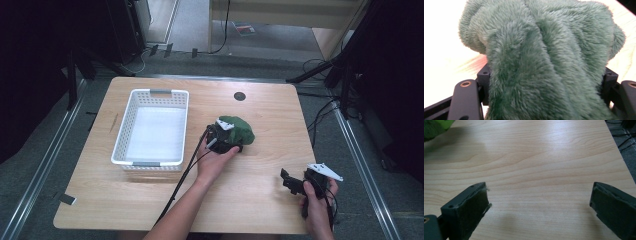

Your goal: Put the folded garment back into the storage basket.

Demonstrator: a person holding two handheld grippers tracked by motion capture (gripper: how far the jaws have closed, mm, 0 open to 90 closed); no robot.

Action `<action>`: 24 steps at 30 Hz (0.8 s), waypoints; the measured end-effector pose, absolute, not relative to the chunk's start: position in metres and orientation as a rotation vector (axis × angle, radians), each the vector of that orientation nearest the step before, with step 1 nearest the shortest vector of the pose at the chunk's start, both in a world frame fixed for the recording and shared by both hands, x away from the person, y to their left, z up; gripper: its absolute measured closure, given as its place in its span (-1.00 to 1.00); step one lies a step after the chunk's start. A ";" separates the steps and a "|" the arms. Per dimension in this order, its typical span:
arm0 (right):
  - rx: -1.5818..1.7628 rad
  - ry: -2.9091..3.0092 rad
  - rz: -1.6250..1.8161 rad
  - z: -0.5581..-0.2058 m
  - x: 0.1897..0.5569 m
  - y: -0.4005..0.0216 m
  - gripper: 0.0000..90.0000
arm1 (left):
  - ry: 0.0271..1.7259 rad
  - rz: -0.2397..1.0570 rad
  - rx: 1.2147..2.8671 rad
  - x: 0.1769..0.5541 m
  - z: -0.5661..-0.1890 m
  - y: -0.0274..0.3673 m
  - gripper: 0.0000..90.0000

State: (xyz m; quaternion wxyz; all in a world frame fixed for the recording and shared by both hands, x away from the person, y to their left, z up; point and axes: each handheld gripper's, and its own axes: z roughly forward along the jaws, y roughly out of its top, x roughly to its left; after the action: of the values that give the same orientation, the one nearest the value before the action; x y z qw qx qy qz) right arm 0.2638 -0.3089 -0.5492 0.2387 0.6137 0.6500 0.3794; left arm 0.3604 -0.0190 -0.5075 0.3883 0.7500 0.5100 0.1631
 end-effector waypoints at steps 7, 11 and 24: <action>1.680 1.779 1.039 -0.549 0.264 -0.309 -0.96 | 1.274 0.414 1.886 0.358 -0.493 -0.017 -0.40; 1.679 1.781 1.040 -0.549 0.264 -0.309 -0.96 | 1.267 0.412 1.866 0.357 -0.481 -0.010 -0.40; 1.681 1.781 1.038 -0.549 0.264 -0.309 -0.96 | 1.247 0.428 1.832 0.354 -0.459 0.004 -0.40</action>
State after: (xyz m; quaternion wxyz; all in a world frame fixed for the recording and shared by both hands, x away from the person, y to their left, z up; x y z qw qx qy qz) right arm 0.2638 -0.3088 -0.5492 0.2387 0.6137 0.6502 0.3789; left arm 0.3543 0.0044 -0.4591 0.4279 0.7336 0.4994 0.1712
